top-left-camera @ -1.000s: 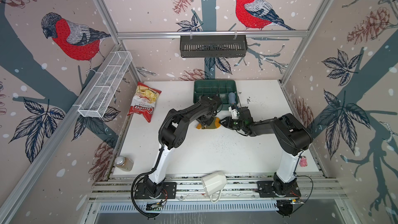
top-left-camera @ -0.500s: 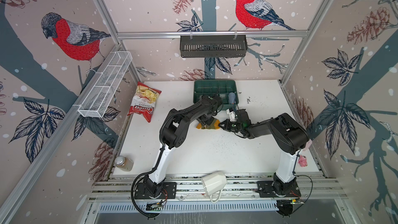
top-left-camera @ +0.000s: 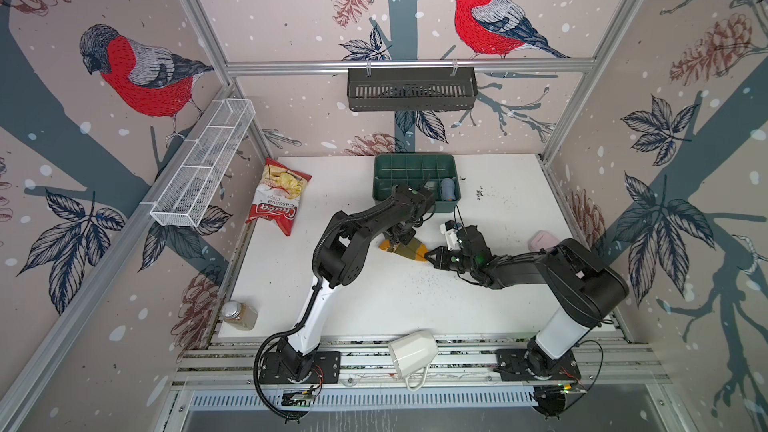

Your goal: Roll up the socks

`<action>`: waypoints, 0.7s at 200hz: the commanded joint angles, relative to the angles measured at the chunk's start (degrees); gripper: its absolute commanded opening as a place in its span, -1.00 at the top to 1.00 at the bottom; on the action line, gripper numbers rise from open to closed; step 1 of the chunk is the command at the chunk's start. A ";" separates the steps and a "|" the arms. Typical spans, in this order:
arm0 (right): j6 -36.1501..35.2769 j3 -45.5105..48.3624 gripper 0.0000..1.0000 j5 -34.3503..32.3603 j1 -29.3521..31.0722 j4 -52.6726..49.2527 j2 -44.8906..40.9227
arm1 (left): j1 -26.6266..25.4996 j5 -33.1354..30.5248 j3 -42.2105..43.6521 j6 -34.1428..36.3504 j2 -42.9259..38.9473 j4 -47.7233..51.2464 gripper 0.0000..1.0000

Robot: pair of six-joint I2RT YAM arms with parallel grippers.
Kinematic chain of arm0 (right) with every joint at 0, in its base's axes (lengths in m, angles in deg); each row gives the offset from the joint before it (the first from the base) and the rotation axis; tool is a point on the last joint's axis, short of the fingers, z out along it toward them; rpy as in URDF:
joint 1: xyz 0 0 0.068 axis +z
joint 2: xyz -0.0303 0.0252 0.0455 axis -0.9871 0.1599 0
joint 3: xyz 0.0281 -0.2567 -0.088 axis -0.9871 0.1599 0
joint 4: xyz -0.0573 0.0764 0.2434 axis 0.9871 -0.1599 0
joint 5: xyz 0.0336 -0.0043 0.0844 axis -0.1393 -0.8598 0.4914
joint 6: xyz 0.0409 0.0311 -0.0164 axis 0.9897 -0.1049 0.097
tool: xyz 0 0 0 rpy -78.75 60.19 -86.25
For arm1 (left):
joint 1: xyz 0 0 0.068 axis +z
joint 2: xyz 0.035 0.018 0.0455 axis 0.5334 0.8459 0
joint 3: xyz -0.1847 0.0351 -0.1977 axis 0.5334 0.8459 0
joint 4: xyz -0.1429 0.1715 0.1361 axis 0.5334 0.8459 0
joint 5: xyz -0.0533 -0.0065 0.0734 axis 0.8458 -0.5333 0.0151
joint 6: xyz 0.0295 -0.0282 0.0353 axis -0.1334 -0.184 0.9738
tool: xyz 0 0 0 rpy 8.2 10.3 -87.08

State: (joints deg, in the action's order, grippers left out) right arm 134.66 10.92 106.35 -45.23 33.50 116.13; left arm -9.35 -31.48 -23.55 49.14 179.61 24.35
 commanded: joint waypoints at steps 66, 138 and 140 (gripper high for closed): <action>3.61 1.84 0.94 -1.56 2.90 3.54 0.21 | -7.75 -3.74 -0.02 -7.10 3.83 2.29 1.00; 5.46 5.59 0.20 1.26 0.81 6.67 -6.80 | -8.43 1.45 1.23 -7.17 3.40 -1.22 1.00; 5.46 5.76 0.19 1.19 0.64 6.62 -7.25 | -8.43 1.53 1.17 -7.23 3.44 -1.21 1.00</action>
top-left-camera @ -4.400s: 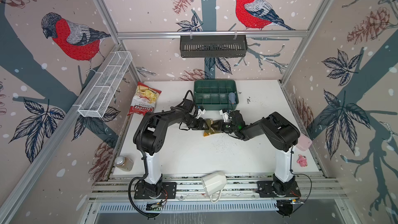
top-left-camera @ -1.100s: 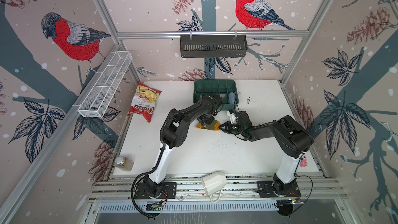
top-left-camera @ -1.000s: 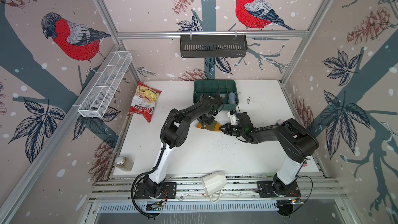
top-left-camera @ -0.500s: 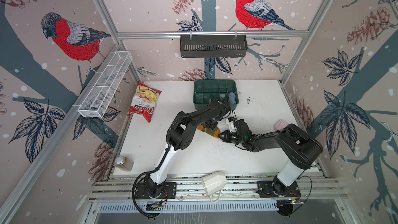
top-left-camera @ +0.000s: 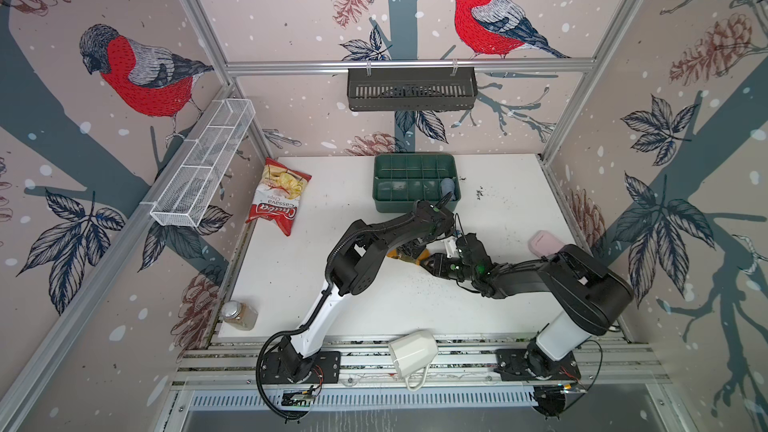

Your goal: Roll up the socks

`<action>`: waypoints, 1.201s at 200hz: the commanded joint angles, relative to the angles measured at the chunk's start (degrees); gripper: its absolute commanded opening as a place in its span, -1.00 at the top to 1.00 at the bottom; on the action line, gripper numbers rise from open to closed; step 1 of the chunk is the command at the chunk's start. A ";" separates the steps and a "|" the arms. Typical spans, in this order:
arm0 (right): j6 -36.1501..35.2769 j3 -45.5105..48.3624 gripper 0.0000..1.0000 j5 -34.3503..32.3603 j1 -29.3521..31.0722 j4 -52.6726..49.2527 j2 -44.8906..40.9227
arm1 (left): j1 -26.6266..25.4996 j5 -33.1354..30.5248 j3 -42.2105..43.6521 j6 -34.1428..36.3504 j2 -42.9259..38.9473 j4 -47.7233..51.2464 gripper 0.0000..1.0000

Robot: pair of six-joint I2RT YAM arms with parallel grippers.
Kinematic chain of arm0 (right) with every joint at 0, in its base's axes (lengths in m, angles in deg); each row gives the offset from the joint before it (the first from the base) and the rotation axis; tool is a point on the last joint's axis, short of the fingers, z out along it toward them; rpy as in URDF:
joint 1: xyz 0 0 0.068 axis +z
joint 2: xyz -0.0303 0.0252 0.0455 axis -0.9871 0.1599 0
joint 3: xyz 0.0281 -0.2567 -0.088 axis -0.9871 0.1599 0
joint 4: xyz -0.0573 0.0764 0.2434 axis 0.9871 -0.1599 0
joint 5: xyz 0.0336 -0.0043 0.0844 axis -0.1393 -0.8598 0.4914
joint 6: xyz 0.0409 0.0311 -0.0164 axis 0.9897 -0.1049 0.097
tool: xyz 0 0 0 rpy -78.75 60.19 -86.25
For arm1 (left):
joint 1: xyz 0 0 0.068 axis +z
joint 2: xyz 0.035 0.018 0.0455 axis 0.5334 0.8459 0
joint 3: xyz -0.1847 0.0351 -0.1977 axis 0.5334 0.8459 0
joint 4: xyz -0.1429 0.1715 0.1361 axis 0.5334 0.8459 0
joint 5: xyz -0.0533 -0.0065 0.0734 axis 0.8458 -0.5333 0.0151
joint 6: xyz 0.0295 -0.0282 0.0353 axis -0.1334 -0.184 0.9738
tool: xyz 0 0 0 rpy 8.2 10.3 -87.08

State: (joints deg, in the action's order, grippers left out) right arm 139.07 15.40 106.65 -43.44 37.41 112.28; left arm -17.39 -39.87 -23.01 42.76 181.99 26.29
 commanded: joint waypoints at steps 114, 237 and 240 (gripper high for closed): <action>1.39 -4.67 0.83 4.53 -5.55 2.07 -0.80 | -0.30 13.05 0.78 1.49 0.10 -5.07 1.00; 8.54 -9.43 0.86 8.59 -4.08 16.07 13.60 | 0.58 17.75 1.83 3.79 -1.39 -7.93 0.93; 8.64 -9.52 0.86 8.53 -4.01 16.31 13.88 | 0.58 17.86 1.90 3.86 -1.44 -7.93 0.93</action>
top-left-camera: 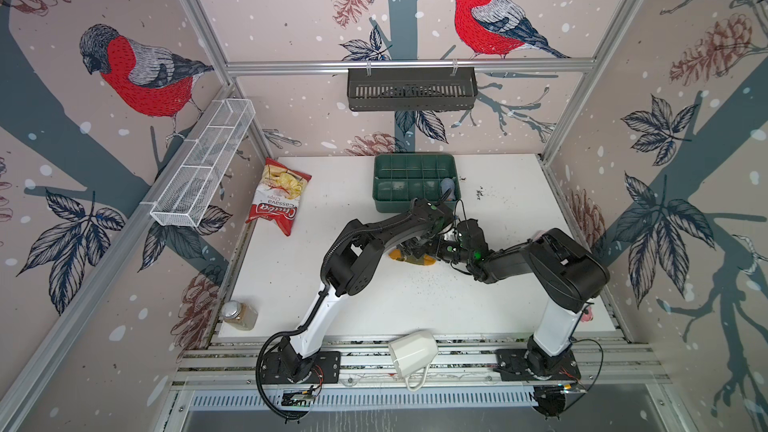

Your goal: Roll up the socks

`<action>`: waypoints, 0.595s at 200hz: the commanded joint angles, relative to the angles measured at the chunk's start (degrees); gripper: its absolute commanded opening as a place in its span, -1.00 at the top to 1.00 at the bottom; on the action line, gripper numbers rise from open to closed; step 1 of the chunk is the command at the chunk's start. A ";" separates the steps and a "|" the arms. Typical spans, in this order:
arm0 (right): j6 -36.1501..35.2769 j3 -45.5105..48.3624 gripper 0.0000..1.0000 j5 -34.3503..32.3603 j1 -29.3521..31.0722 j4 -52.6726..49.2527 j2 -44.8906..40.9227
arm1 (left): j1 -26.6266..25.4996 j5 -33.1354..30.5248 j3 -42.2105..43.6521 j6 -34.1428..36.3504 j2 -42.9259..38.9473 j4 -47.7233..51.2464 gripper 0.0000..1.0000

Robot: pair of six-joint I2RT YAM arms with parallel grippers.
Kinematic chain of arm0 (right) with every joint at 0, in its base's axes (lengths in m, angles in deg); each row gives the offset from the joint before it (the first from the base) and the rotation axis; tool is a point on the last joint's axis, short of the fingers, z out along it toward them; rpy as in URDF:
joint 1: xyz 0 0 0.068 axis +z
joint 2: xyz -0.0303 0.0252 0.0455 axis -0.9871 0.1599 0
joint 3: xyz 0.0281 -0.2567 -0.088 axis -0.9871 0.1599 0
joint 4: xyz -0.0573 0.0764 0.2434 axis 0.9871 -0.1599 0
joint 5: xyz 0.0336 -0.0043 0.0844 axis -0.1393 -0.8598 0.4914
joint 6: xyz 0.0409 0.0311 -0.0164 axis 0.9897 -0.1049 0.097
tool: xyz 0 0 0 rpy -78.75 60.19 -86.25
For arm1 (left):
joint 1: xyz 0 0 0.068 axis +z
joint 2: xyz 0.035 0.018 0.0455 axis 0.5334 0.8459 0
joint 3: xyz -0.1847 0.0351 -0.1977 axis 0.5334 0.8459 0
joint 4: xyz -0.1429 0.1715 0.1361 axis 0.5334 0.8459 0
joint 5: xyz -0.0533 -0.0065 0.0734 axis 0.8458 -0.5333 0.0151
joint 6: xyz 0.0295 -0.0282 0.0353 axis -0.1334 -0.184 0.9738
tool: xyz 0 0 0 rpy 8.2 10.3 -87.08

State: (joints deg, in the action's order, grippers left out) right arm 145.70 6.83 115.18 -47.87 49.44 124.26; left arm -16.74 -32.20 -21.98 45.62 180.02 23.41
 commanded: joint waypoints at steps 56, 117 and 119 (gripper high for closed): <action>3.04 -1.45 0.87 -2.14 0.38 5.95 4.96 | 0.10 11.25 1.86 1.41 0.40 -5.75 0.93; 1.25 -3.31 0.90 -5.94 -0.05 1.89 7.38 | 0.19 14.60 3.02 2.53 -0.28 -6.88 0.88; 1.18 -3.37 0.90 -6.05 -0.05 1.83 7.47 | 0.15 14.76 3.07 2.62 -0.30 -6.93 0.88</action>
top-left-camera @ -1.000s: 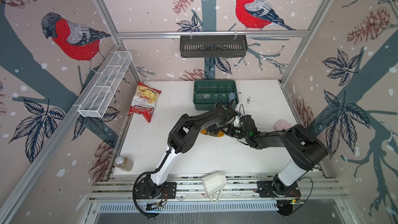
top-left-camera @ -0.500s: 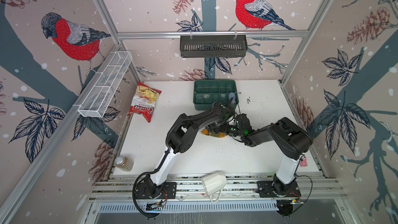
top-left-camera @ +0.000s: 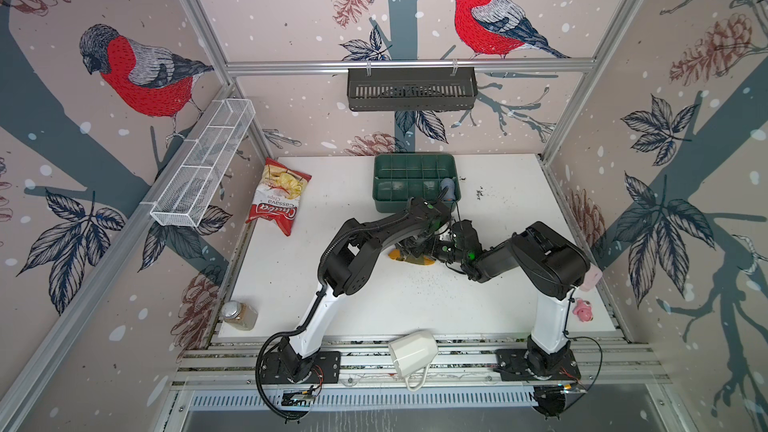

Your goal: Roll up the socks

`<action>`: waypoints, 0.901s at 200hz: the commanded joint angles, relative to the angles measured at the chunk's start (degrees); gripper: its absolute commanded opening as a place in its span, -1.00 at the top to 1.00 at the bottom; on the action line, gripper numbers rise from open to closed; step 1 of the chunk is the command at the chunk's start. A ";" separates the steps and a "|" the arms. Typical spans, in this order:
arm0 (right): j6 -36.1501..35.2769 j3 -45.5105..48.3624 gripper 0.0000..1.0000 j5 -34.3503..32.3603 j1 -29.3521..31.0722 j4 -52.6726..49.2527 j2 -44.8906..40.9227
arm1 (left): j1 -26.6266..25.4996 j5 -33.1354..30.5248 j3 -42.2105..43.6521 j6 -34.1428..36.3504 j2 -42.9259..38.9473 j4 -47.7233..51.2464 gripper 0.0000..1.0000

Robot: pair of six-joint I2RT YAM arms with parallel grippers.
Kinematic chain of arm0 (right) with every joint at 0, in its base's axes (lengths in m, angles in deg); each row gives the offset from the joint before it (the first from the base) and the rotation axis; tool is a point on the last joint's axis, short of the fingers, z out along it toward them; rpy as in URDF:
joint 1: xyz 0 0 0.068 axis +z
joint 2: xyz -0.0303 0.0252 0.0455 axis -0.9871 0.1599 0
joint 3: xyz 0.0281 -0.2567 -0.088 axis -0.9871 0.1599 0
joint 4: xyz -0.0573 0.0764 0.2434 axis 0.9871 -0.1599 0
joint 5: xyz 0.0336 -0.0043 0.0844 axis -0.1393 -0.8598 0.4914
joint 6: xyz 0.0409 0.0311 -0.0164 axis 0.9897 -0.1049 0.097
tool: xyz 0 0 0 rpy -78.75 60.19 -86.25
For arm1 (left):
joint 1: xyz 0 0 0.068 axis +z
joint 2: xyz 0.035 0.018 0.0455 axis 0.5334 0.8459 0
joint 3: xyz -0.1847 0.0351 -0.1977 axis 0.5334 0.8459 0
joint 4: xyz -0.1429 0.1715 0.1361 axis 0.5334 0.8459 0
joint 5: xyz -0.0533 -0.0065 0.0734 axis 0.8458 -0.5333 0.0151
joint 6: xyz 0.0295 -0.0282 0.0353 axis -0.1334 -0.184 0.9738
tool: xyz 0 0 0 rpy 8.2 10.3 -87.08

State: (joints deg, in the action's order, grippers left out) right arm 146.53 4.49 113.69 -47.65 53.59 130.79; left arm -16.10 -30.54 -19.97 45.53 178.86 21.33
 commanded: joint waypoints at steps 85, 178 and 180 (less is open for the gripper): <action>-1.26 -2.18 0.92 -6.68 -0.80 -7.19 2.74 | 0.91 23.50 6.57 5.69 -4.42 -9.74 0.31; -1.34 0.39 0.80 -5.63 -1.70 -6.87 -1.12 | 4.44 23.81 10.03 5.54 -7.72 -12.06 0.50; -1.34 0.58 0.79 -5.65 -1.79 -6.84 -1.40 | 4.47 23.55 10.02 5.51 -7.68 -12.03 0.51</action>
State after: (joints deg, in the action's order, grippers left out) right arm 145.46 3.64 109.43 -48.83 49.26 131.49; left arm -11.80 -7.55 -9.98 50.54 170.56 10.01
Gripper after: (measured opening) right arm 0.083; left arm 0.266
